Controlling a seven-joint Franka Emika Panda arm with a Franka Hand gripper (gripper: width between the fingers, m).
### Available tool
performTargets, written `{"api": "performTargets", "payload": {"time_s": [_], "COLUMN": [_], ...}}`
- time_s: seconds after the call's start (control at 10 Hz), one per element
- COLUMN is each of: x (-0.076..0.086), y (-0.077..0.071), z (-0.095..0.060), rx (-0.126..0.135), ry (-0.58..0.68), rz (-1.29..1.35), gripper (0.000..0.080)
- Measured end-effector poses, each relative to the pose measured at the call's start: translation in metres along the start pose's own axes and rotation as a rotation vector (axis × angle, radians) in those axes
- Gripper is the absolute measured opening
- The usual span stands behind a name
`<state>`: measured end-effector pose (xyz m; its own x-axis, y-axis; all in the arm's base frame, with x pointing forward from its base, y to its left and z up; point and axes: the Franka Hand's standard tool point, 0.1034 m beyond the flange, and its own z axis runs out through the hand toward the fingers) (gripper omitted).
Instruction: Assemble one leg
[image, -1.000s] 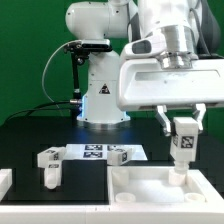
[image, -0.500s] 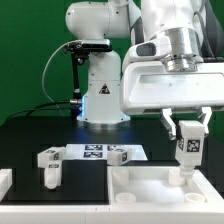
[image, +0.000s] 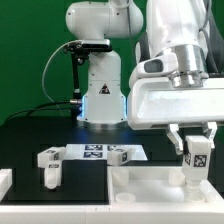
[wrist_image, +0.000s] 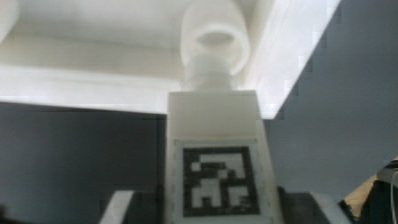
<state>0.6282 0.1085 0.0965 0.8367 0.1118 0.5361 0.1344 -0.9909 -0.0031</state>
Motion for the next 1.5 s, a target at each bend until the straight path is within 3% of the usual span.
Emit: {"api": "performTargets", "payload": {"time_s": [0.5,0.8,1.1,1.4,1.5], "x": [-0.002,-0.012,-0.009,-0.011,-0.001], "y": [-0.005,-0.005,-0.004,-0.005,-0.002], "z": [0.004,0.013,0.016,0.015,0.008], "rx": [0.003,0.000,-0.008,-0.001,0.007], "ry": [0.012,0.004,0.057,0.011,-0.035], "rz": [-0.006,-0.008,-0.010,-0.007,0.000], "gripper": [0.0285,0.0285,0.0285,0.0285,0.0568]}}
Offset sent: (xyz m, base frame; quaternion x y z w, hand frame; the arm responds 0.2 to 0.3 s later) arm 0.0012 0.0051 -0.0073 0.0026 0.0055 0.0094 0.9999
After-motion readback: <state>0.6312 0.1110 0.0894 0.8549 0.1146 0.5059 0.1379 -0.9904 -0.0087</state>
